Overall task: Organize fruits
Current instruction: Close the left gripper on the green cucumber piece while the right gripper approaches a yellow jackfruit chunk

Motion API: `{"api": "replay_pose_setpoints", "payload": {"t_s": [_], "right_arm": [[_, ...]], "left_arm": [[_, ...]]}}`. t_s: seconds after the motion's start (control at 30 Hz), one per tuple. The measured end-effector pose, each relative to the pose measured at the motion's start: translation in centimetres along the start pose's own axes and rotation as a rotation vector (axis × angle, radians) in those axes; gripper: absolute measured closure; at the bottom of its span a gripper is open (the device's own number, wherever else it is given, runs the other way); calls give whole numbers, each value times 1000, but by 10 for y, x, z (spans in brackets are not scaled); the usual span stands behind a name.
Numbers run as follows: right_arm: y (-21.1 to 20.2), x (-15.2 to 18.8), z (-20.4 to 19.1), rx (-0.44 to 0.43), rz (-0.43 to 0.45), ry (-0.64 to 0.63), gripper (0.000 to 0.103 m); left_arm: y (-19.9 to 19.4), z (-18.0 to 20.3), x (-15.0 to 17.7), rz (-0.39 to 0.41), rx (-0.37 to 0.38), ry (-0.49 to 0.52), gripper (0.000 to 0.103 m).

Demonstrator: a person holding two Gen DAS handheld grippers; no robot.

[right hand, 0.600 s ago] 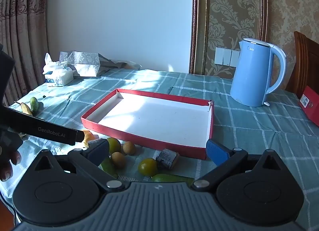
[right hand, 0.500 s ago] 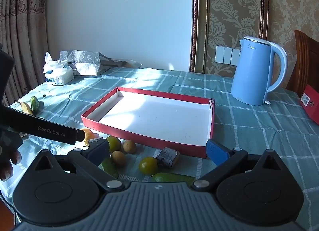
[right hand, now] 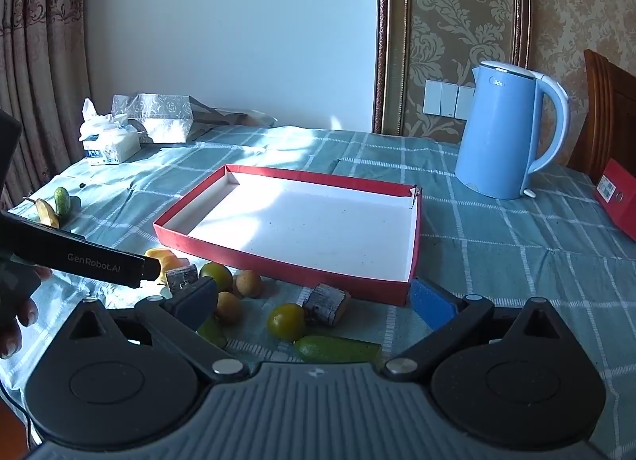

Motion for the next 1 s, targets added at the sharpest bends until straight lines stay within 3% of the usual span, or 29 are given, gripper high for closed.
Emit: {"api": "replay_pose_setpoints", "payload": {"t_s": [0.23,0.33,0.5,0.63,0.8,1.0], "right_arm": [[2,0,5,47,-33,23,0],[1,-1,6,30,-53,34,0],[-23,-16,10,30,59,22,0],[-2,10,30,-21,-77,192,0],[6,26,28,-8,-129,122,0],[3,32,20,-25,-126,43,0]], "left_arm": [[4,-1,0,-13,4,1,0],[5,-1,0,-12,4,4,0],[4,-1,1,-9,3,2,0],[6,-2,1,-14,5,-5,0],[7,-3,2,-17,-5,-5,0],[8,0,6,-12,-16,8,0]]}}
Point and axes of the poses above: each gripper's, at about its wrist camera, not at the fingertips, and y roughly the way its jaws point, z to its right, x to its underside, the point moved 4 cm from there along y, roughly the way its jaws point, and after that the axes turned 14 degrees about -x, right-handed, at the moved point
